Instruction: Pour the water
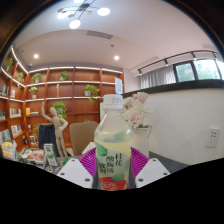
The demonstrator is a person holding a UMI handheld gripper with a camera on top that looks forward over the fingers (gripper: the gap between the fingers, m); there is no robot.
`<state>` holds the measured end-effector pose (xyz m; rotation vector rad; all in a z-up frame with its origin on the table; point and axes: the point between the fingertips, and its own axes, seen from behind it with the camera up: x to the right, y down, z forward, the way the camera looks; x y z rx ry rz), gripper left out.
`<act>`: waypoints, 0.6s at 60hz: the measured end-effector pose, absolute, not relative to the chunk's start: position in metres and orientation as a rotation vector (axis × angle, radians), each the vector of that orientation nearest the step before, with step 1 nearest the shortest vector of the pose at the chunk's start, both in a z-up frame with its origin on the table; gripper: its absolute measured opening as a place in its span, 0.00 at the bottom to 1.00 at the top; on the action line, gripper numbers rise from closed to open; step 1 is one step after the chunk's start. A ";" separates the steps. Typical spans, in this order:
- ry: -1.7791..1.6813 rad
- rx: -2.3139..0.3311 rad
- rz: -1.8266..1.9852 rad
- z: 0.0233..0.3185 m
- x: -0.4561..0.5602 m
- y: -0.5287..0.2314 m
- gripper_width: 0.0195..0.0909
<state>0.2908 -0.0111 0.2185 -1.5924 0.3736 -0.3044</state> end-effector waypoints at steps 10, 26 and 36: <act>0.379 -1.695 -0.367 0.161 0.323 -0.005 0.32; 0.372 -1.758 -0.391 0.095 0.347 0.006 0.34; 0.409 -1.720 -0.349 0.096 0.349 0.003 0.33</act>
